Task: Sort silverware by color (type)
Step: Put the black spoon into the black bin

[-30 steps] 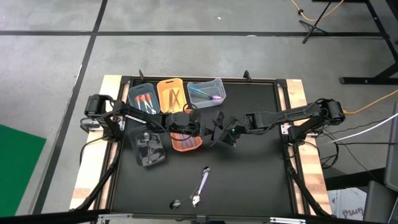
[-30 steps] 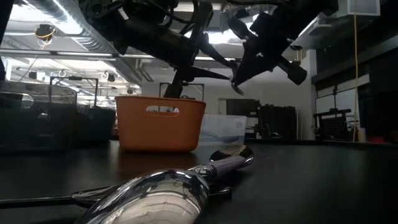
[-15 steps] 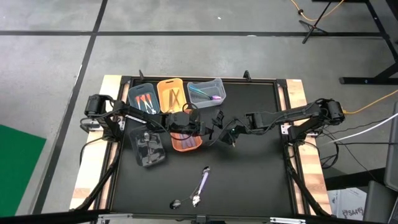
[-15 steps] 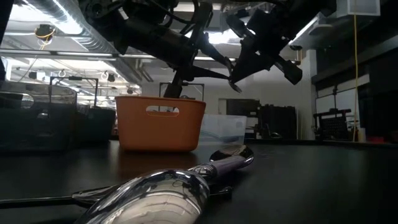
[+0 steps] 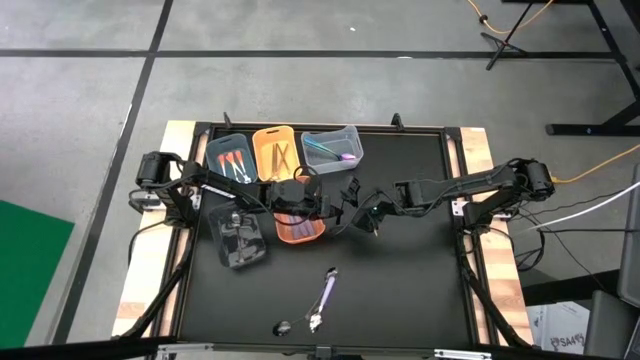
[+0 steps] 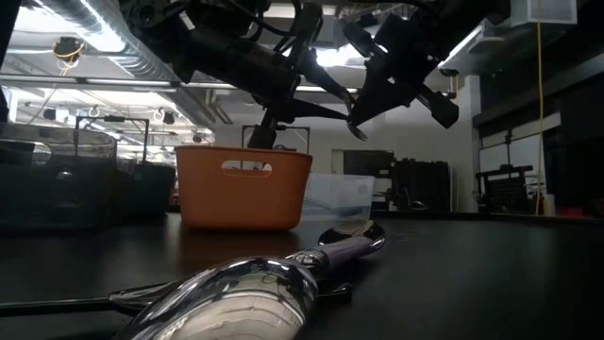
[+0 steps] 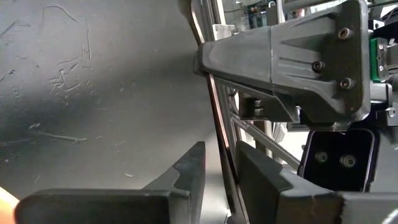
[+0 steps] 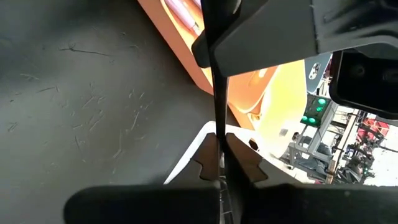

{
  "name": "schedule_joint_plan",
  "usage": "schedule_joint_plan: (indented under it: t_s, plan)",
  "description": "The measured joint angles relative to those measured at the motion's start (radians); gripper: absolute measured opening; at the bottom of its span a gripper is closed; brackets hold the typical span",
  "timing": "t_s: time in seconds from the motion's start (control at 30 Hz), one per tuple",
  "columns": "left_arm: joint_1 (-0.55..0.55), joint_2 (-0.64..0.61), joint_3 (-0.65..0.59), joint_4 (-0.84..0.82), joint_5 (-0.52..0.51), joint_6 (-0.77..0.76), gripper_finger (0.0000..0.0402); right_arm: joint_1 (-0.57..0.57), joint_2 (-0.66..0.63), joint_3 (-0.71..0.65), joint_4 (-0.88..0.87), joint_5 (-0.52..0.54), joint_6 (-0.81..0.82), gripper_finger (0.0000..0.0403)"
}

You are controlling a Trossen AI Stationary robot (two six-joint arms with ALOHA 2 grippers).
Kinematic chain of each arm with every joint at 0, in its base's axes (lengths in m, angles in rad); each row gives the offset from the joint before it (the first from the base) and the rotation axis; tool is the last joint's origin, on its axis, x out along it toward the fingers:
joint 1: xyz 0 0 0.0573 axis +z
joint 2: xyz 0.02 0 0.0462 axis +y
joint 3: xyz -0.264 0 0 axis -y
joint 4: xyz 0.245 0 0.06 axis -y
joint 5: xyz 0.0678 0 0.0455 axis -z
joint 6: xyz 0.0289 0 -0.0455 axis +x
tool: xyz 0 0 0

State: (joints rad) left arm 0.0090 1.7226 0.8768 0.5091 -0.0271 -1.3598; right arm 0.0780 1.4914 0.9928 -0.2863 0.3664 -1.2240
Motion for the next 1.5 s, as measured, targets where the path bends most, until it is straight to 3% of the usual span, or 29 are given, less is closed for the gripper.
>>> schedule_joint_plan:
  t_s: [0.43,1.07,1.5]
  plan:
    - [0.000,0.000,-0.002,-0.008,0.000,-0.003,0.0007,0.000,0.000,0.000,-0.001,0.001,-0.001,0.0001]
    - [0.000,0.000,-0.002,-0.005,-0.007,0.008,0.0001,0.000,0.000,0.000,0.000,0.001,0.000,0.0002]
    - [0.002,0.000,0.000,0.002,-0.063,0.076,0.0000,0.001,0.000,0.000,0.013,0.002,0.022,0.0090]
